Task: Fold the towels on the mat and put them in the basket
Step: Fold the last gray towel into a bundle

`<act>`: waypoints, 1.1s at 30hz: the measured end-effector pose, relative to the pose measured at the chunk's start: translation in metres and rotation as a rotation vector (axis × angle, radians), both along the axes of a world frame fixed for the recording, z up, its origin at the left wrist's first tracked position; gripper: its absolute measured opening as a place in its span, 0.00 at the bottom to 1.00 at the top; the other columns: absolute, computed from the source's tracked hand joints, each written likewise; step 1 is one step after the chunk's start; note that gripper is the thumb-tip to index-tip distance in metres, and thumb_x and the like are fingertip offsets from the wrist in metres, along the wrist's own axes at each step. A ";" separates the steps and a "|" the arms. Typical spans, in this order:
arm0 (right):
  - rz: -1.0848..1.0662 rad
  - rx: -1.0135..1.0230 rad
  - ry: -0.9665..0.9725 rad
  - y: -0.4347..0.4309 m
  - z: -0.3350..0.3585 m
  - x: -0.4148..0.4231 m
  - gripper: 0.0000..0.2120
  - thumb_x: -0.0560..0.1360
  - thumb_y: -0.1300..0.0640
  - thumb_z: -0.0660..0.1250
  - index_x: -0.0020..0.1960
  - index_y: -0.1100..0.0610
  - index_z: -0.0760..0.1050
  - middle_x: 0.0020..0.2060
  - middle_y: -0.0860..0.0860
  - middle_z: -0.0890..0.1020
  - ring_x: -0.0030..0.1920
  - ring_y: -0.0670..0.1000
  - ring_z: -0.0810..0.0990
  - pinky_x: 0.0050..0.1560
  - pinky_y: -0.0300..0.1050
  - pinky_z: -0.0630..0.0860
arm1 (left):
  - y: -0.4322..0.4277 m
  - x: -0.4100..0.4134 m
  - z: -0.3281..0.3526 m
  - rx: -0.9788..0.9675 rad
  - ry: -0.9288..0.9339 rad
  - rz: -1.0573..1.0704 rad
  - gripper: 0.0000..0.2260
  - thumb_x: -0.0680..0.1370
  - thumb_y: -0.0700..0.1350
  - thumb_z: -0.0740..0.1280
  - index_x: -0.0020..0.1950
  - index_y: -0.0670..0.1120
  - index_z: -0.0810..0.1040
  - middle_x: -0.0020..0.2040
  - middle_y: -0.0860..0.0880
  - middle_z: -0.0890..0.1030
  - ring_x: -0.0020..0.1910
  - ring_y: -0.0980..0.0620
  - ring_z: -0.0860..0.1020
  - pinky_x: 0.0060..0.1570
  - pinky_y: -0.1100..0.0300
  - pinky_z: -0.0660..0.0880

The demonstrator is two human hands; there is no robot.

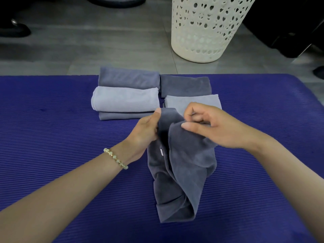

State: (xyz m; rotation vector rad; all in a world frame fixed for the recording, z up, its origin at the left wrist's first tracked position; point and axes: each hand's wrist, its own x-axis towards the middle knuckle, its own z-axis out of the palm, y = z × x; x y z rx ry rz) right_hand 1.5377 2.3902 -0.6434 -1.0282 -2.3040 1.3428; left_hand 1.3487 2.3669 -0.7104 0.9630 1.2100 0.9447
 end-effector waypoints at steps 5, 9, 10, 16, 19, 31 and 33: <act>-0.150 0.037 0.164 0.008 -0.013 -0.013 0.09 0.78 0.61 0.65 0.44 0.58 0.65 0.23 0.48 0.70 0.28 0.49 0.62 0.33 0.35 0.63 | -0.007 0.015 0.004 -0.044 -0.047 -0.057 0.24 0.82 0.59 0.51 0.58 0.45 0.80 0.56 0.43 0.83 0.58 0.50 0.79 0.63 0.51 0.73; -0.253 0.086 0.214 0.013 -0.022 -0.012 0.09 0.77 0.61 0.66 0.44 0.58 0.66 0.25 0.60 0.70 0.28 0.52 0.62 0.31 0.34 0.63 | -0.012 0.020 0.008 -0.070 -0.084 0.030 0.18 0.83 0.55 0.52 0.52 0.50 0.81 0.55 0.44 0.83 0.57 0.49 0.80 0.62 0.54 0.75; -0.257 0.087 0.215 0.013 -0.025 -0.012 0.09 0.77 0.61 0.66 0.44 0.59 0.66 0.24 0.58 0.70 0.28 0.51 0.62 0.31 0.34 0.62 | -0.014 0.020 0.009 -0.063 -0.088 0.030 0.18 0.83 0.54 0.52 0.52 0.50 0.80 0.55 0.44 0.83 0.56 0.49 0.80 0.61 0.55 0.75; -0.292 0.048 0.237 0.014 -0.033 -0.013 0.08 0.77 0.60 0.66 0.46 0.60 0.67 0.24 0.52 0.70 0.28 0.51 0.62 0.30 0.36 0.62 | -0.019 0.024 0.005 0.108 -0.012 0.018 0.19 0.82 0.49 0.57 0.56 0.36 0.80 0.54 0.40 0.83 0.53 0.51 0.81 0.54 0.58 0.78; -0.283 0.068 0.169 0.015 -0.036 -0.008 0.12 0.75 0.54 0.69 0.44 0.61 0.70 0.25 0.46 0.73 0.28 0.44 0.67 0.32 0.35 0.66 | -0.015 0.020 0.001 0.237 0.151 0.120 0.21 0.82 0.48 0.58 0.49 0.30 0.77 0.46 0.34 0.82 0.43 0.47 0.78 0.47 0.51 0.76; -0.119 -0.152 -0.332 0.024 -0.075 0.033 0.18 0.64 0.48 0.79 0.31 0.55 0.73 0.27 0.43 0.73 0.29 0.41 0.72 0.33 0.37 0.68 | 0.018 -0.053 0.008 -0.096 -0.341 0.640 0.13 0.81 0.53 0.60 0.47 0.46 0.77 0.32 0.52 0.82 0.32 0.56 0.81 0.32 0.64 0.78; -0.110 -0.225 -0.322 0.024 -0.080 0.039 0.18 0.64 0.48 0.79 0.36 0.61 0.77 0.30 0.48 0.79 0.33 0.45 0.77 0.38 0.45 0.74 | 0.017 -0.073 -0.001 -0.155 -0.192 0.633 0.13 0.80 0.54 0.62 0.43 0.47 0.76 0.25 0.54 0.79 0.25 0.57 0.78 0.26 0.67 0.74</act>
